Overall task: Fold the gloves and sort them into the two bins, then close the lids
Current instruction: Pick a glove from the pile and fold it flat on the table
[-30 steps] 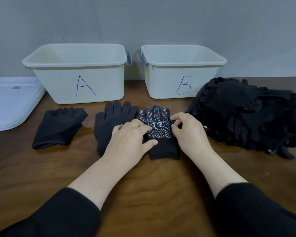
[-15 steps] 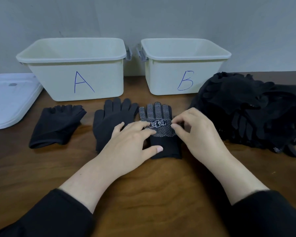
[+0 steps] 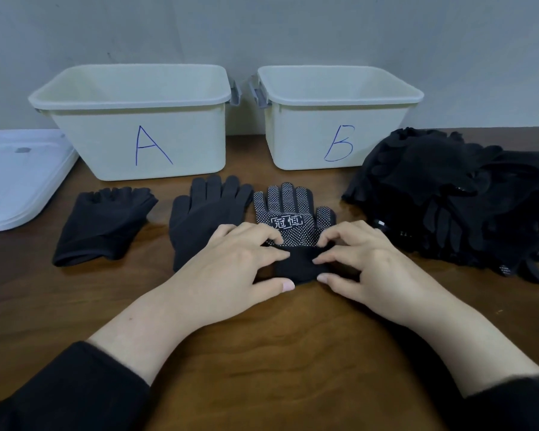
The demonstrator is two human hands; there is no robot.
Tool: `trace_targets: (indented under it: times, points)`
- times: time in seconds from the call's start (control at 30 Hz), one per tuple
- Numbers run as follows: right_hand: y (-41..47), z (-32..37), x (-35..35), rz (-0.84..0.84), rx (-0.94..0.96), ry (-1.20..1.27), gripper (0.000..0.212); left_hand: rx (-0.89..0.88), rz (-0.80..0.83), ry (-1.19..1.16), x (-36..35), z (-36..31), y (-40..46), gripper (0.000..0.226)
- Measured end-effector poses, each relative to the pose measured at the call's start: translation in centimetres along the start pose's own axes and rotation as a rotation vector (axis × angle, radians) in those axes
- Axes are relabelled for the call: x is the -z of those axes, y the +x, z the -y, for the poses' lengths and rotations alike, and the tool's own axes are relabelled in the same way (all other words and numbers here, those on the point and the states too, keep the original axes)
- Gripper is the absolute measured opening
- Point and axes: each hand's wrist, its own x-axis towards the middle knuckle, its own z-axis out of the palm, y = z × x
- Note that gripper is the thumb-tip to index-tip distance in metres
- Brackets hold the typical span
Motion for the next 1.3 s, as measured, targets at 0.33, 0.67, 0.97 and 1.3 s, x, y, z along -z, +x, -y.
trace_targets:
  times: [0.33, 0.67, 0.97, 1.3]
  points:
    - [0.9, 1.0, -0.3, -0.083, -0.010, 0.115, 0.012, 0.026, -0.034, 0.043, -0.3, -0.6, 0.6, 0.063]
    - [0.6, 1.1, -0.1, -0.035, -0.109, 0.115, 0.026, 0.070, -0.214, -0.120, -0.7, -0.4, 1.1, 0.012]
    - [1.5, 0.9, -1.3, -0.244, -0.337, 0.438, 0.024, 0.264, -0.296, -0.340, -0.7, -0.3, 1.1, 0.029]
    - [2.8, 0.9, -2.6, -0.353, -0.069, -0.102, 0.006, 0.108, -0.322, 0.050, -0.7, 0.0, 1.8, 0.031]
